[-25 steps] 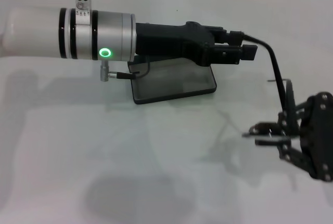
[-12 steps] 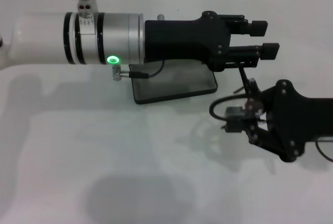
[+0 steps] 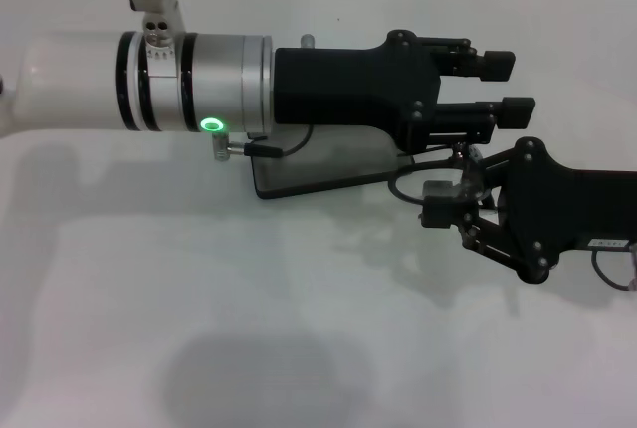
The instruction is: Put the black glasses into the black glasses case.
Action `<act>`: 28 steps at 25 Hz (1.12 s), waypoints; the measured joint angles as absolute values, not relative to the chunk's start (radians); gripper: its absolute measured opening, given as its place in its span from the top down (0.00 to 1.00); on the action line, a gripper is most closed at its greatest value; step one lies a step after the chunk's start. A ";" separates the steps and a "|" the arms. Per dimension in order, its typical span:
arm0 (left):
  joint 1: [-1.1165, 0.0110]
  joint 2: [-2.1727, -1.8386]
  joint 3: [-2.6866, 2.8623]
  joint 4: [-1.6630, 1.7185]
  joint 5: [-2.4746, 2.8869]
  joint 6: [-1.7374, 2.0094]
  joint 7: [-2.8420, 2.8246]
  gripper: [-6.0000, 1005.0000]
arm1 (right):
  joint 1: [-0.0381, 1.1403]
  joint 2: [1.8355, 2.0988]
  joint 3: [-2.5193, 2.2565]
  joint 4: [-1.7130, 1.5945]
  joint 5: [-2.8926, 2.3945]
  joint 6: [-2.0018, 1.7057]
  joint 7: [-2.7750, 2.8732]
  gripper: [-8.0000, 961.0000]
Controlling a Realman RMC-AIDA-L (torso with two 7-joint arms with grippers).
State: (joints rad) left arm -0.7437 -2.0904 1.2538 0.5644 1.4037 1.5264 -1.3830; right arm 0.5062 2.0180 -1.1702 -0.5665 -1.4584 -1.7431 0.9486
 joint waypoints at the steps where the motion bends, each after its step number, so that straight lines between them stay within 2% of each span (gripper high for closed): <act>1: -0.745 -2.090 1.257 0.564 1.405 1.526 -1.383 0.44 | 0.506 2.018 -1.170 -0.566 -1.459 -1.742 0.949 0.89; 8: -0.720 -2.090 1.212 0.563 1.393 1.502 -1.340 0.44 | 0.474 2.016 -1.169 -0.588 -1.470 -1.659 0.908 0.89; 11: -0.672 -2.086 1.046 0.556 1.385 1.466 -1.287 0.44 | 0.430 2.020 -1.179 -0.663 -1.471 -1.547 0.895 0.89; 16: -0.628 -2.087 0.978 0.554 1.376 1.407 -1.244 0.44 | 0.380 2.028 -1.339 -0.836 -1.462 -1.258 0.916 0.89; 24: -0.618 -2.089 0.973 0.539 1.371 1.369 -1.239 0.44 | 0.384 2.024 -1.750 -1.055 -1.545 -0.733 1.066 0.87; 28: -0.628 -2.089 0.975 0.525 1.371 1.368 -1.244 0.44 | 0.397 2.025 -1.859 -1.082 -1.591 -0.623 1.114 0.86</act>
State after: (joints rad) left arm -0.6280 -2.0893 0.9755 0.5248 1.3713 1.3683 -1.2438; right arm 0.3973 2.0250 -1.8587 -1.0818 -1.5910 -0.6231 1.1143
